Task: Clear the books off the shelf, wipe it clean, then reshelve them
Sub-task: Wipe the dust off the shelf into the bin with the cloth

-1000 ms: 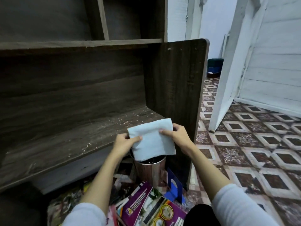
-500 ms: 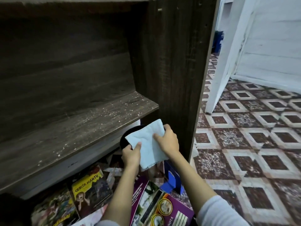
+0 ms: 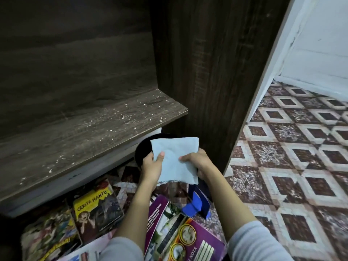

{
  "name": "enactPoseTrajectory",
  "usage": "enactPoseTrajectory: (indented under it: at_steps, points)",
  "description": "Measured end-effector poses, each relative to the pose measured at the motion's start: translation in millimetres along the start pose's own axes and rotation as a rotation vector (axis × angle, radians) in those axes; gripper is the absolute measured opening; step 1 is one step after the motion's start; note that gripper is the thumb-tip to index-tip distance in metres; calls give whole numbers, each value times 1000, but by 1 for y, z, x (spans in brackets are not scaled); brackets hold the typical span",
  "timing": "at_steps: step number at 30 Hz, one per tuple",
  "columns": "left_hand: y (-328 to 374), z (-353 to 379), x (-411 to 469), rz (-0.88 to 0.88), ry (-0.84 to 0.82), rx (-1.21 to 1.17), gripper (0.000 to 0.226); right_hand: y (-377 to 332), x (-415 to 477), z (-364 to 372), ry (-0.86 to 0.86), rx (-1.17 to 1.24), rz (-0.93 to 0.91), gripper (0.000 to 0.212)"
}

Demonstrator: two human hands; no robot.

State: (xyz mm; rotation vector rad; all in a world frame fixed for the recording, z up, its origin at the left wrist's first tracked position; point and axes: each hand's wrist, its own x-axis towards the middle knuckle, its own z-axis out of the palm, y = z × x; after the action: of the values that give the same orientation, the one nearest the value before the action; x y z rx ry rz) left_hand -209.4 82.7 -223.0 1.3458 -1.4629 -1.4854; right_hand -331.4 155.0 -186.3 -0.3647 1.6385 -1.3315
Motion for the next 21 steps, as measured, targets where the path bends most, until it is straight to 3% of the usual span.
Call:
enactPoseTrajectory:
  at_steps: [4,8,11,17,21]
  points:
    - [-11,0,8,45,-49,32,14,-4,5,-13,1,-138,-72,23]
    - [-25,4,9,213,53,498,24,-11,16,-20,86,-375,-149,19]
    - [-29,11,6,280,-38,841,30,-16,17,-20,182,-537,-269,13]
    - [-45,22,7,275,-278,1282,45,-27,3,-10,272,-869,-496,28]
    - [-51,25,11,297,-286,1434,34,-28,-1,-10,301,-898,-526,31]
